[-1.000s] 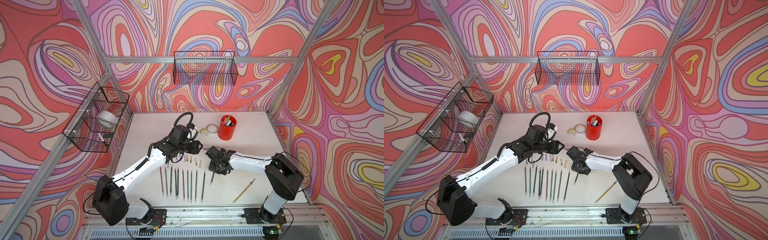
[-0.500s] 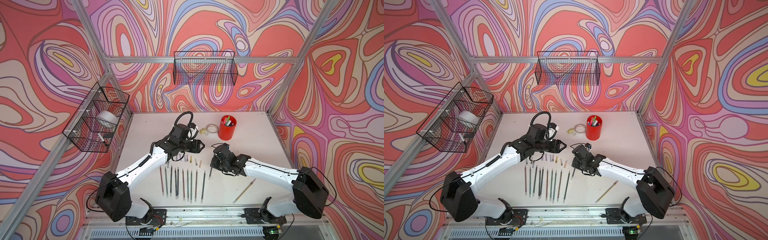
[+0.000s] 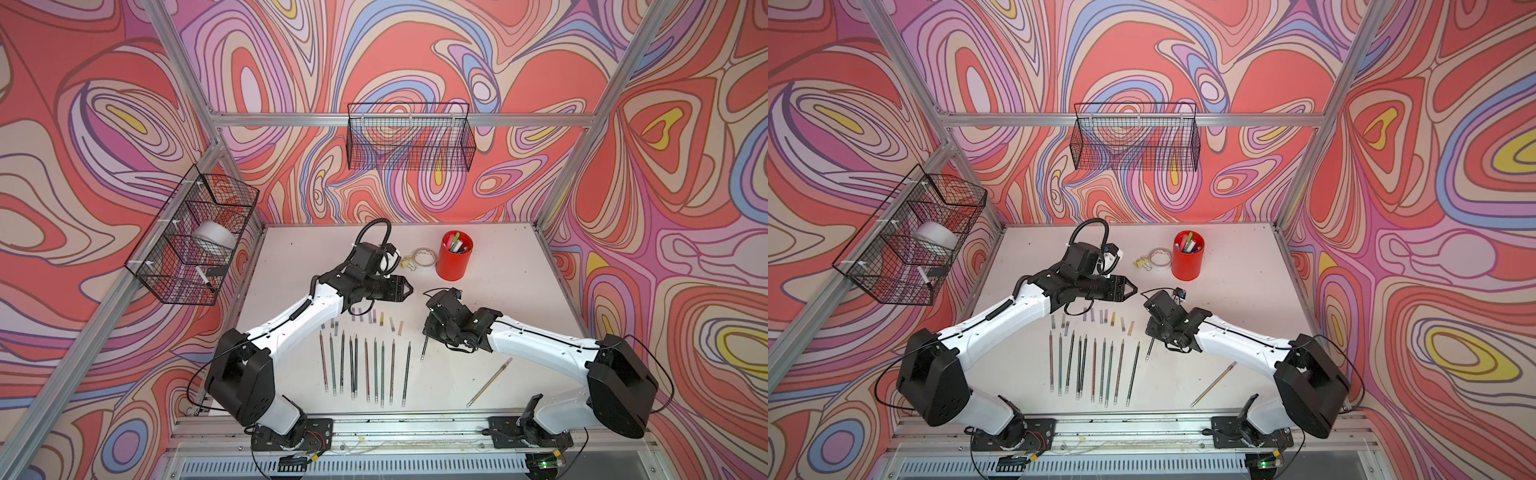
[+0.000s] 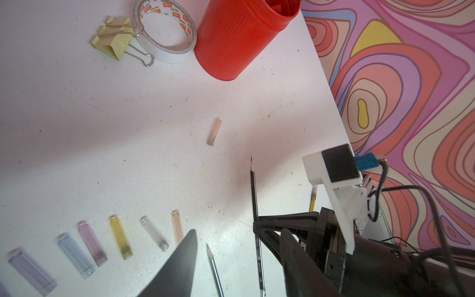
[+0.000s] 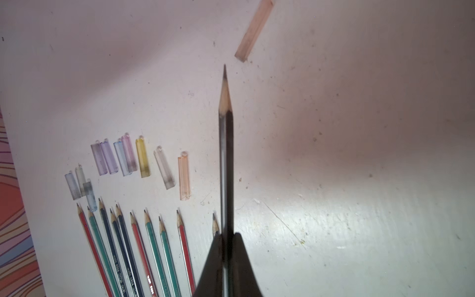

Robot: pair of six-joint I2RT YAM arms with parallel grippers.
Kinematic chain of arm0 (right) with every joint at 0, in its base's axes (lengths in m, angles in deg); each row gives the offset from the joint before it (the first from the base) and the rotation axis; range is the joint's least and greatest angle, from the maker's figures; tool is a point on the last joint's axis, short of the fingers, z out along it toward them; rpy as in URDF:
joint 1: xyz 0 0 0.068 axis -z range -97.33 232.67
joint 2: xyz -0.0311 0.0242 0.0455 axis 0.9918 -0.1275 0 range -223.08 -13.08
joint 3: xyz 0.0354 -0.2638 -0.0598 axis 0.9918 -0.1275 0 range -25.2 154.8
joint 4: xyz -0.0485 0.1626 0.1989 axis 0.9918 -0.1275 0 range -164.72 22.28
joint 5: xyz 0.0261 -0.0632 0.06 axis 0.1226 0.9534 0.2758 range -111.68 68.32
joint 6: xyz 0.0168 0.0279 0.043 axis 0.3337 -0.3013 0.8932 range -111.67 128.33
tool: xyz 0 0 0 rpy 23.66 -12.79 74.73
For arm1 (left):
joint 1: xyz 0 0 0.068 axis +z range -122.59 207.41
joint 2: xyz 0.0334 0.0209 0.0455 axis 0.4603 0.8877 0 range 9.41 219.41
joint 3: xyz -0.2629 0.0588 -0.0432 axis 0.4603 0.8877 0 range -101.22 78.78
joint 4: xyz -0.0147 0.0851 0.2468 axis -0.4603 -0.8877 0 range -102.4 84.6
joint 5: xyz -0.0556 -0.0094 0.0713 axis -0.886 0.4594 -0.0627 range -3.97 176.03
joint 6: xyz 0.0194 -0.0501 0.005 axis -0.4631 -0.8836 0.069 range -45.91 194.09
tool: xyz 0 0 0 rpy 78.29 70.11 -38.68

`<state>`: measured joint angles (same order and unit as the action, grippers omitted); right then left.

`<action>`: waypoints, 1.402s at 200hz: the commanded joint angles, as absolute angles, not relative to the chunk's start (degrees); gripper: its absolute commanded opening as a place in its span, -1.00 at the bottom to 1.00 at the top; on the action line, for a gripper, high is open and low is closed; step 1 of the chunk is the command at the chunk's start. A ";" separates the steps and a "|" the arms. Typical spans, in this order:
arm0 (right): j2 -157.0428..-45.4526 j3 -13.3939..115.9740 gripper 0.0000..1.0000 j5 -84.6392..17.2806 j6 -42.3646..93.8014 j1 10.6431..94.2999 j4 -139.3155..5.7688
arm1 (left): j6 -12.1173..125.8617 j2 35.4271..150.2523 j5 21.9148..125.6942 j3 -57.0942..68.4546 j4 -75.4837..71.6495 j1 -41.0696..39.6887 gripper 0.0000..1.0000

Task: Remove the protective cover of the pencils
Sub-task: Adjust the pencil at the center of the board.

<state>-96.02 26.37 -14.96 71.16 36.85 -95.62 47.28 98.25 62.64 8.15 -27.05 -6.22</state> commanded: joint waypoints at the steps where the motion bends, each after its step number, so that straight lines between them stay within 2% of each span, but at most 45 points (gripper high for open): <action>1: -97.77 28.17 -1.00 -15.63 71.49 36.52 -100.17 | 47.02 101.73 62.62 5.23 -32.26 -5.81 0.07; 52: -99.22 21.71 -1.00 -17.20 78.03 28.62 -97.71 | 47.20 109.60 60.67 -0.20 -38.32 -5.81 0.02; 80: -102.72 20.67 -1.00 -19.21 82.67 24.29 -94.76 | 48.42 112.73 63.37 -2.70 -42.24 -5.81 0.03; 143: -103.54 18.79 -1.00 -22.27 86.82 21.65 -90.32 | 46.50 125.49 68.35 -21.61 -50.55 -8.33 -0.01; 169: -103.97 18.22 -0.82 -23.33 86.02 21.37 -88.87 | 48.40 131.03 69.40 -28.01 -53.12 -8.60 -0.04; 204: -101.75 19.98 -0.53 -19.67 85.50 21.39 -96.13 | 51.83 133.29 72.32 -29.52 -54.41 -8.68 -0.05; 280: -97.51 25.51 -0.25 -13.31 83.18 21.49 -104.78 | 54.21 137.84 71.31 -32.27 -56.78 -10.28 -0.06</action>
<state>-100.30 22.63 -17.34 84.39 21.62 -99.89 52.51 135.47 71.71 -29.40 -53.76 -9.26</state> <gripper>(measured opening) 0.367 0.468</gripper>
